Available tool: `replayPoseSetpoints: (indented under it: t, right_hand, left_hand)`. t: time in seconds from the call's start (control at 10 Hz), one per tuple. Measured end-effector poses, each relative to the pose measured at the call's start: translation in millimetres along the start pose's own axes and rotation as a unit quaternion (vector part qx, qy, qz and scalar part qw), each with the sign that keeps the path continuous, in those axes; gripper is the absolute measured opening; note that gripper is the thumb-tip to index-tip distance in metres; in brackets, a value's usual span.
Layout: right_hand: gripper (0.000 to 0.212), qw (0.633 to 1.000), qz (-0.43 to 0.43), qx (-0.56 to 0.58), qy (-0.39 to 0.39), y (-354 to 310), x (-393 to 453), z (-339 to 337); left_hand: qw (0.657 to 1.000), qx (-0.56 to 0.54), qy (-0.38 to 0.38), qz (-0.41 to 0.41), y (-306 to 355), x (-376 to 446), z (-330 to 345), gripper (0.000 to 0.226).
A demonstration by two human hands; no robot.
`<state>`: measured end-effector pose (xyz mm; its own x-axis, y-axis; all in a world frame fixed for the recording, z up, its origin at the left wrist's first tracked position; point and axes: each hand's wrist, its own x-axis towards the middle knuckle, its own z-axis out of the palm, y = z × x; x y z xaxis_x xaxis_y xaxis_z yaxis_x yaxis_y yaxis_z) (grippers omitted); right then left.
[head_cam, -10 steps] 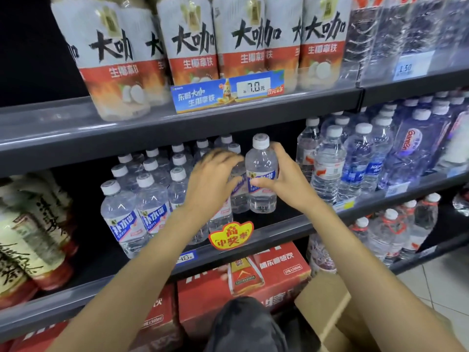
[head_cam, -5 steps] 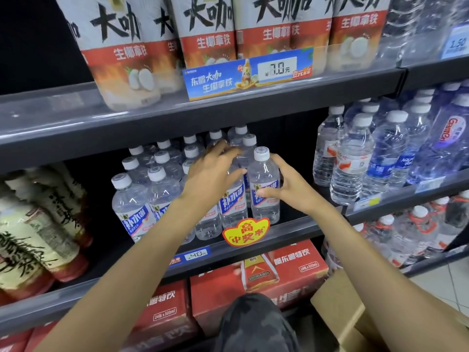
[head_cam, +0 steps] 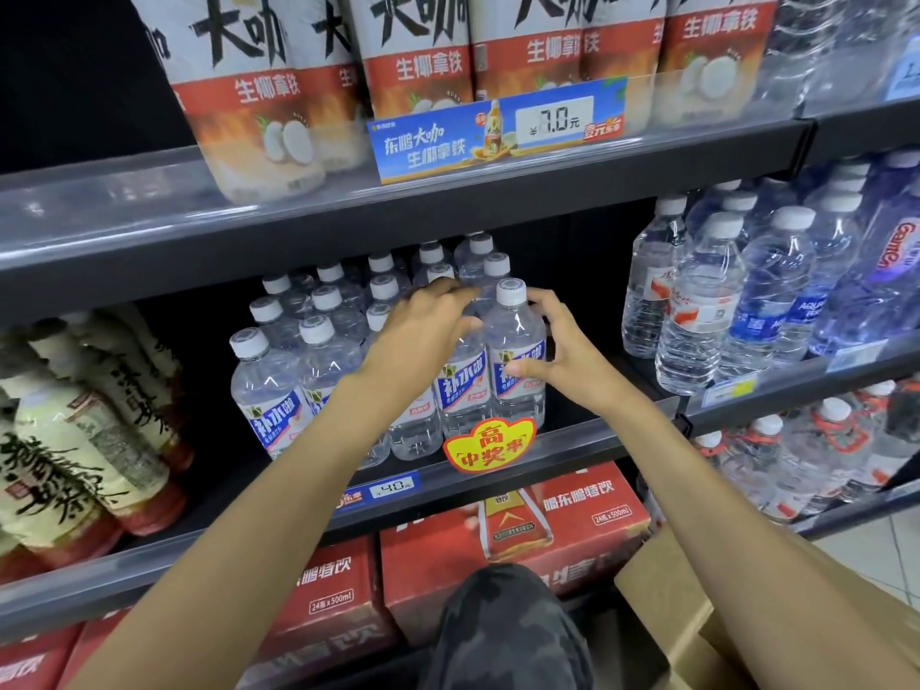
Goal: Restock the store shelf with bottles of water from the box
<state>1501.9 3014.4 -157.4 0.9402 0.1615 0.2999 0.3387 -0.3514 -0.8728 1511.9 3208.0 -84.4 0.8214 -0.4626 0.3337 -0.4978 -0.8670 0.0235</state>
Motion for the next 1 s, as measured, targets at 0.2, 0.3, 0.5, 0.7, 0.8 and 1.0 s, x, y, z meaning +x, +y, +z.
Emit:
replayPoseSetpoints:
  t: [0.2, 0.3, 0.5, 0.7, 0.8, 1.0]
  right_hand:
    - [0.078, 0.999, -0.003, -0.037, 0.019, -2, -6, 0]
    - [0.079, 0.995, -0.011, -0.082, 0.051, -3, -10, 3]
    - [0.062, 0.986, -0.004, -0.150, 0.075, -15, -39, -2]
    - [0.036, 0.956, -0.045, -0.284, 0.053, -70, -64, 3]
    - [0.035, 0.939, -0.094, -0.328, 0.049, -115, -67, 18]
    - [0.024, 0.899, -0.220, -0.372, 0.075, -203, -58, 62]
  left_hand:
    - [1.000, 0.017, -0.002, 0.009, 0, -1, 0, 0.040]
    - [1.000, 0.026, 0.001, 0.011, 0, -3, 0, 0.041]
    - [0.998, 0.046, 0.015, 0.049, 4, -19, -3, 0.048]
    - [0.994, 0.071, 0.024, 0.081, 4, -67, -29, 0.045]
    - [0.992, 0.089, 0.054, 0.075, -7, -94, -51, 0.039]
    - [0.977, 0.065, 0.190, 0.072, -49, -141, -123, 0.028]
